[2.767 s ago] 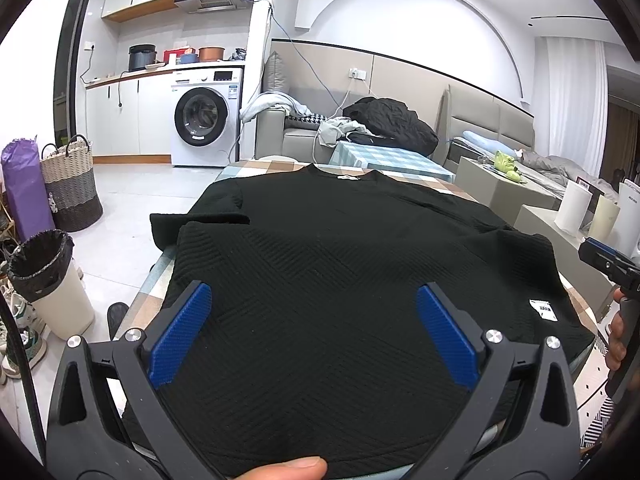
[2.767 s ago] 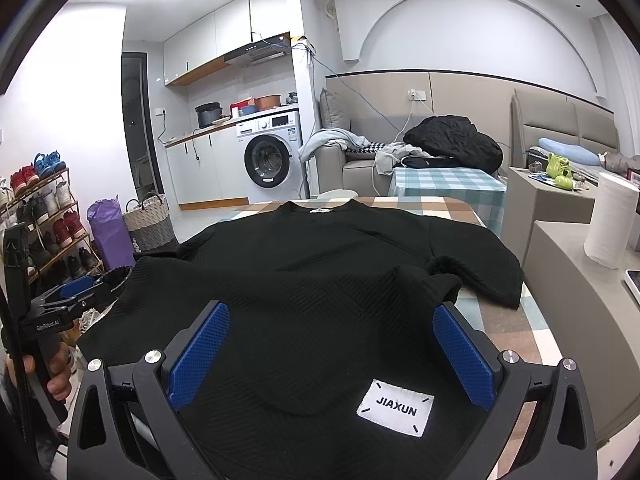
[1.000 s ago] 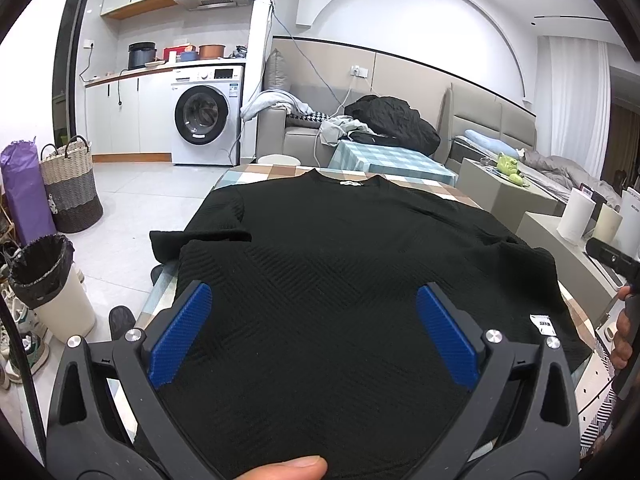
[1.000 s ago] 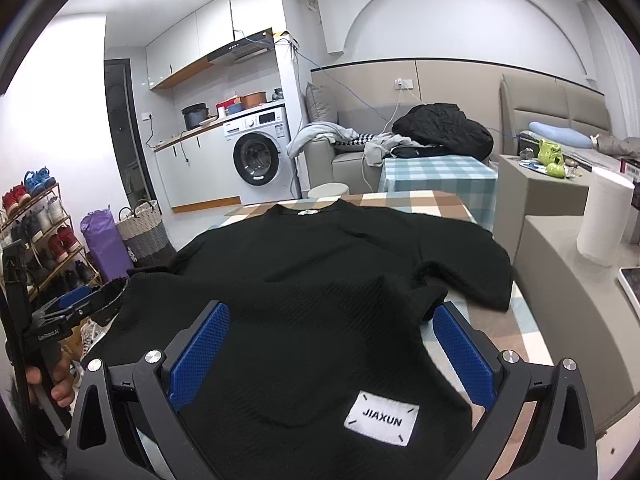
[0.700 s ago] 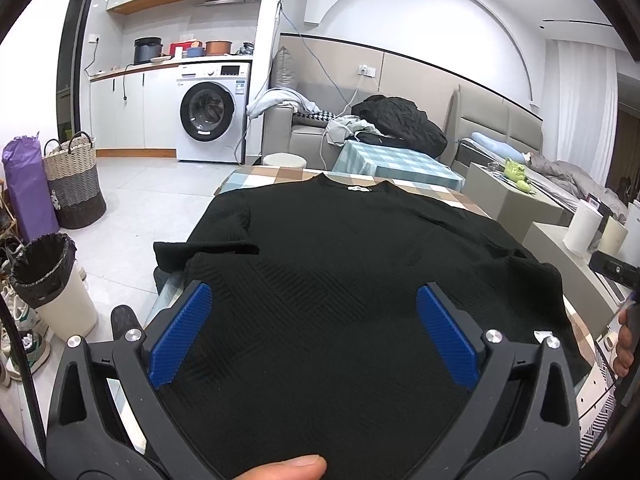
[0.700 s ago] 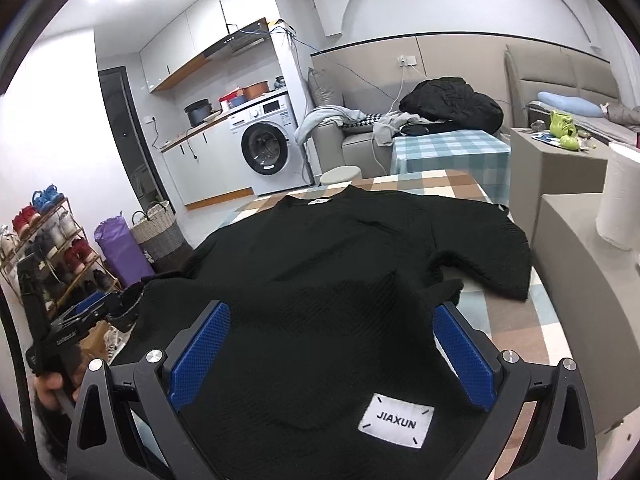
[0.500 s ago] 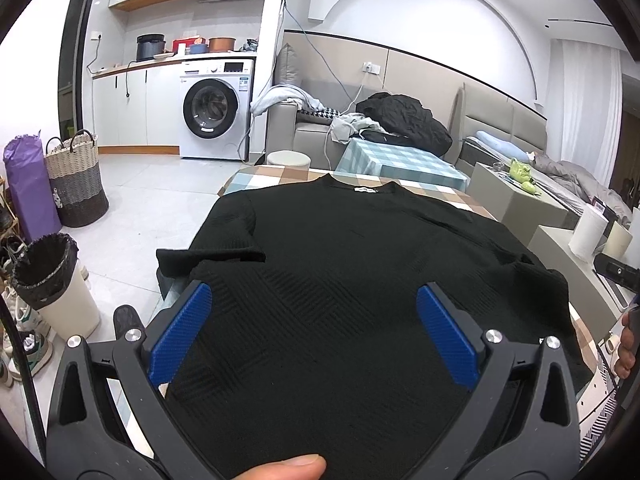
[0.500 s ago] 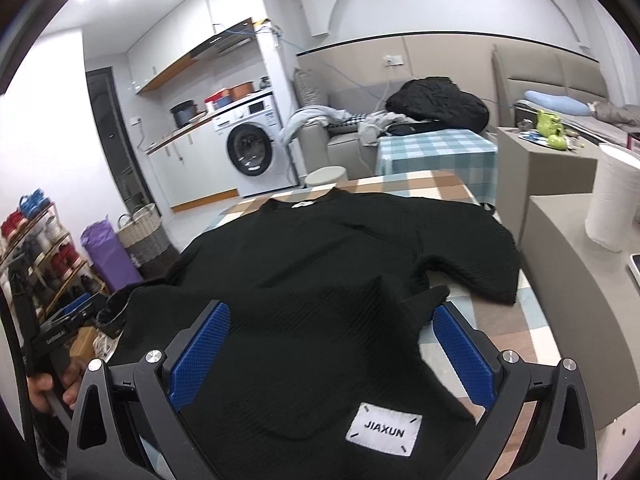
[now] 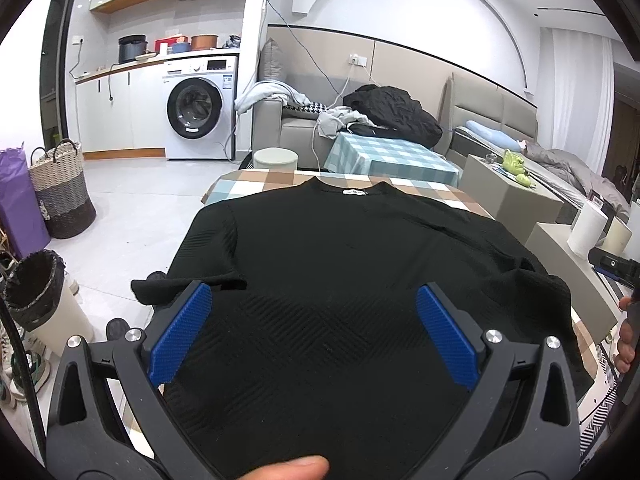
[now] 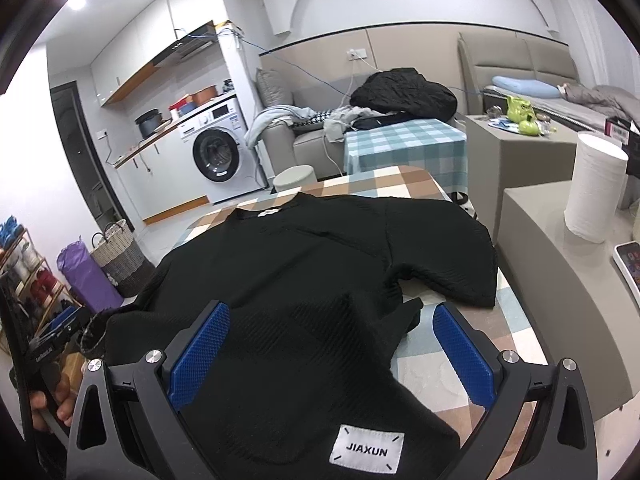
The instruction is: Fold small clothes
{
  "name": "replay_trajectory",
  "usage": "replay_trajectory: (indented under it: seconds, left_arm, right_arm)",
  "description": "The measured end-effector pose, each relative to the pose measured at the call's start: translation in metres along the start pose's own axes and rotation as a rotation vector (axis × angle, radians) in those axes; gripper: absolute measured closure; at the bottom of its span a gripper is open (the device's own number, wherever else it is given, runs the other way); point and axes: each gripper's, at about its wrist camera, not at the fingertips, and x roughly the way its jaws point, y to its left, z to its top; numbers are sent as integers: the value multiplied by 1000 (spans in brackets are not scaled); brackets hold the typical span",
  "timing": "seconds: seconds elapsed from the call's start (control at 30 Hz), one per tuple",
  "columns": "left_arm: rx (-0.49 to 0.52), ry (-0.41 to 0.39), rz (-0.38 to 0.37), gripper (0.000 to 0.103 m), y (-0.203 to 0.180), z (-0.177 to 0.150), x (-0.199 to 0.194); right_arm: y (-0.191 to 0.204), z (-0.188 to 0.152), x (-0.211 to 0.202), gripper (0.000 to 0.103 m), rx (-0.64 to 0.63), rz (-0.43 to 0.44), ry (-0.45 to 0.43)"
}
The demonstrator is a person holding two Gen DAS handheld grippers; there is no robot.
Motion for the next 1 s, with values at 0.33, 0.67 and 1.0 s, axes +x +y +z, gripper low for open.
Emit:
replay_trajectory:
  seconds: [0.33,0.67,1.0]
  left_arm:
    - [6,37,-1,1,-6,10,37]
    - [-4,79,-18,3,-14,17,82]
    - [10,115,-27,3,-19,15,115]
  right_arm:
    - [-87,10,34,3,361,-69,98]
    - [-164,-5,74,15,612,-19,173]
    - [-191,-2,104,32,624,-70,208]
